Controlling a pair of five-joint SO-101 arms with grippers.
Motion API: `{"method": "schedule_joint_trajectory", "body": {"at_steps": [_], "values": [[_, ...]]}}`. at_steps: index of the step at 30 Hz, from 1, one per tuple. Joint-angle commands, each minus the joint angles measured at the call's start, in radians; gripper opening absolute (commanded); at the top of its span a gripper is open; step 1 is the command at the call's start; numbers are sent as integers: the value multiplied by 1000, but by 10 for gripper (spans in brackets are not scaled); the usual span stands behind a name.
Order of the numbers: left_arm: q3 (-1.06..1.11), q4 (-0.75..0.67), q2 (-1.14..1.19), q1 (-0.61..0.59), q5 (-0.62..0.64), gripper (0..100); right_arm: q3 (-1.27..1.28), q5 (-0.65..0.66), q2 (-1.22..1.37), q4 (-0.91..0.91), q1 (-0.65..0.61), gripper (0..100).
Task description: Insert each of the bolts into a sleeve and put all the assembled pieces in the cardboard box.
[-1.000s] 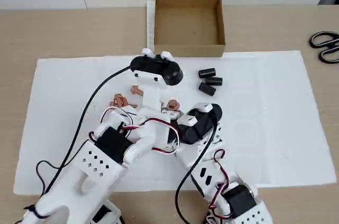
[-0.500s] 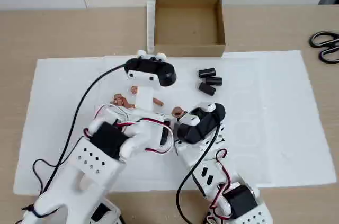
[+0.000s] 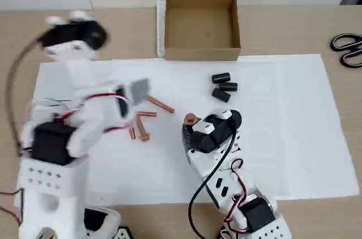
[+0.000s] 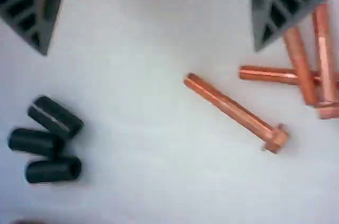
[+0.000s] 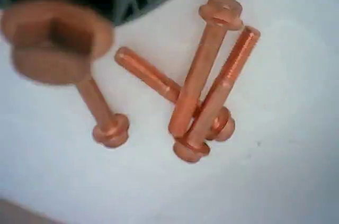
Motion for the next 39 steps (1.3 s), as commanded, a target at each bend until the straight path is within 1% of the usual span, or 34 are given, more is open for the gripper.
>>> {"method": "schedule_joint_trajectory", "body": {"at_steps": [1, 3, 5, 7, 10, 13, 19, 26, 30, 33, 36, 39], "values": [[-64, 71, -8, -158, -31, 238, -34, -2, -8, -18, 108, 4], [-61, 110, -6, -224, -149, 238, -60, 2, -7, -7, 179, 4], [-61, 146, -6, -250, -270, 237, -109, 32, -1, 19, 228, 4], [-61, 173, -6, -252, -307, 237, -169, 54, 35, 19, 254, 4], [-61, 189, -8, -255, -307, 237, -281, 57, 163, -44, 291, 4], [-61, 189, -8, -256, -308, 237, -423, 57, 377, -153, 331, 4], [-61, 190, -8, -253, -310, 237, -818, 58, 928, -326, 375, 4], [-61, 190, -8, -255, -310, 237, -1307, 57, 1557, -481, 398, 4], [-59, 190, -8, -255, -310, 237, -1562, 57, 1847, -504, 394, 4], [-59, 192, -8, -255, -310, 237, -1703, 57, 2028, -499, 395, 4], [-58, 192, -8, -255, -310, 237, -1788, 57, 2166, -499, 397, 4], [-33, 192, -8, -255, -310, 237, -1824, 57, 2250, -504, 397, 4]]}}
